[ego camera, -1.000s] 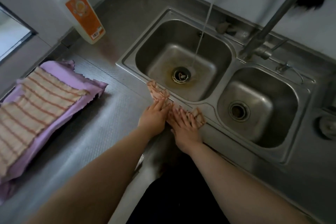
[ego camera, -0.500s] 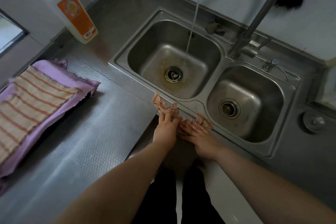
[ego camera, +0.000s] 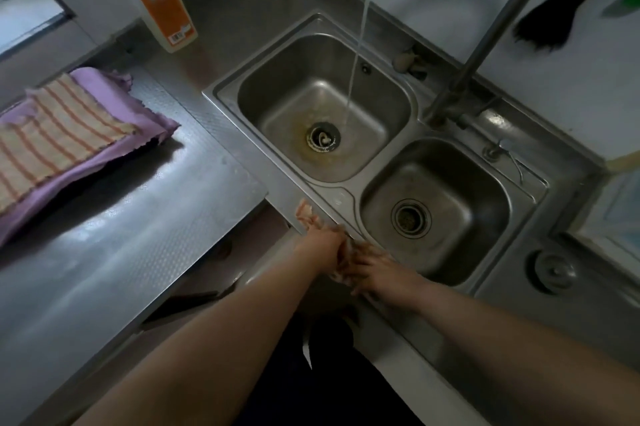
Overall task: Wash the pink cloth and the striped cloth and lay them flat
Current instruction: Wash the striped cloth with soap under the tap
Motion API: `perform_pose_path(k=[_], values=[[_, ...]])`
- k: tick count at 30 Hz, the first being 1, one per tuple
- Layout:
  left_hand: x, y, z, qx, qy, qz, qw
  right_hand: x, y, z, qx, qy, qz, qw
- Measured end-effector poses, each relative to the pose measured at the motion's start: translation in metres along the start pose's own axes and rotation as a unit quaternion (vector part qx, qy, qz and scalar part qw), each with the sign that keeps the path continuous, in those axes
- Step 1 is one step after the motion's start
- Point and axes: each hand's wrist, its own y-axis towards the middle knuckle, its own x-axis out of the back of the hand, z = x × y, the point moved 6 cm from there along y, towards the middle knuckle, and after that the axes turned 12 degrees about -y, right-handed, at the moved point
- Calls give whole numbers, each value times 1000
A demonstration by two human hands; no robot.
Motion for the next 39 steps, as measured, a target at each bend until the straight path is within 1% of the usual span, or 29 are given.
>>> perform_pose_path(k=[3,5,7,9,11,12,13,14,15,16,17,18,19,20,21,22,23,24,26,27,29,30,31,32,33,34,35,36,39], values=[[13,7,-11,-1,-57,30,998,8,-9,-19,27,-52,-11,998],[30,12,-10,-10,-89,11,996,16,-3,-44,-15,-85,18,996],[53,18,-10,-18,-138,-30,990,46,5,-68,-98,-105,13,990],[80,24,-11,-22,-191,-69,979,82,12,-91,-184,-65,4,981],[115,29,-8,-19,-220,-125,967,124,25,-106,-240,31,-82,967],[133,31,-6,-15,-235,-152,960,144,29,-113,-272,114,-135,946],[151,33,-3,-6,-252,-173,952,160,34,-122,-308,218,-186,907],[170,37,1,4,-266,-192,945,170,41,-133,-346,329,-227,849],[185,42,5,15,-284,-205,937,178,48,-143,-380,438,-258,773],[200,48,9,24,-320,-212,923,185,56,-155,-401,538,-286,684],[214,57,13,27,-381,-217,898,194,67,-164,-401,625,-309,594],[227,64,14,29,-467,-212,858,203,80,-172,-386,697,-322,511],[238,70,12,25,-565,-194,802,214,93,-177,-367,750,-321,447],[248,77,8,14,-654,-162,739,224,107,-181,-351,781,-318,407],[259,83,3,-2,-717,-131,685,237,118,-180,-336,799,-322,382],[271,89,-2,-10,-746,-106,657,248,130,-183,-321,810,-330,365],[283,95,-7,-19,-761,-86,643,257,140,-186,-313,812,-344,353],[295,100,-10,-27,-761,-86,642,265,149,-189,-313,807,-359,347],[318,109,-13,-37,-762,-115,636,278,158,-191,-335,780,-387,359],[329,113,-12,-37,-761,-142,632,285,161,-187,-340,754,-402,392],[341,117,-19,-29,-761,-168,626,301,169,-174,-336,693,-402,495],[344,119,-27,-33,-746,-166,644,308,173,-169,-320,669,-399,540],[343,120,-38,-33,-727,-150,669,315,173,-167,-306,647,-405,569],[342,124,-46,-38,-693,-138,706,321,174,-172,-306,626,-418,583],[338,127,-51,-25,-677,-130,724,325,173,-179,-315,613,-430,583],[333,128,-54,-12,-689,-115,716,331,170,-187,-336,602,-440,575],[330,128,-56,13,-717,-107,688,334,165,-195,-372,589,-437,569],[326,127,-58,27,-726,-97,681,335,162,-203,-400,579,-432,563],[323,131,-65,20,-717,-116,687,338,156,-222,-423,582,-435,540]])
